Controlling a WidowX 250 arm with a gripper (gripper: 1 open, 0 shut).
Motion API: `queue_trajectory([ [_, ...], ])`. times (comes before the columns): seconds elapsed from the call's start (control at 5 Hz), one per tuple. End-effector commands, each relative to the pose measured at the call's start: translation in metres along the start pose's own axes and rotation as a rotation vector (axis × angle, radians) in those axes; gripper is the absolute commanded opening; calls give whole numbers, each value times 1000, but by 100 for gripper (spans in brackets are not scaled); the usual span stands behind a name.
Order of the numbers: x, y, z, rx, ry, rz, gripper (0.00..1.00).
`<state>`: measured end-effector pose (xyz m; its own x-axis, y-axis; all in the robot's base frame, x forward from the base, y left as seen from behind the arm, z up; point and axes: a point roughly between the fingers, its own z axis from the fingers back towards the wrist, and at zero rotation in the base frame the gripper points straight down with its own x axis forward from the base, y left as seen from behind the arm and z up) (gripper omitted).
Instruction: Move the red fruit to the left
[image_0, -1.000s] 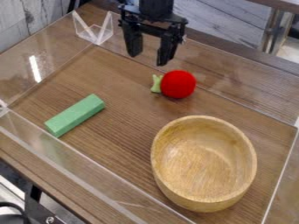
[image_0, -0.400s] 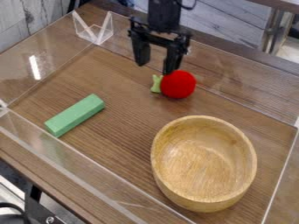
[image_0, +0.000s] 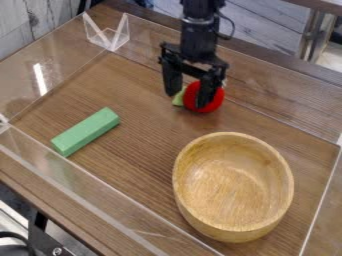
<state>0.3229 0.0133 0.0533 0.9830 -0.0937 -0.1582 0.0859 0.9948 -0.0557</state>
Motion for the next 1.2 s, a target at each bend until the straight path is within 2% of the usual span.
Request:
queue_trajectory([
  [0.0, 3, -12, 3, 3, -41, 0, 0],
  [0.4, -1, -12, 33, 12, -96, 5, 0],
  [0.8, -8, 18, 56, 10, -181, 145, 0],
  [1.0, -13, 21, 59, 1, -185, 190, 0],
])
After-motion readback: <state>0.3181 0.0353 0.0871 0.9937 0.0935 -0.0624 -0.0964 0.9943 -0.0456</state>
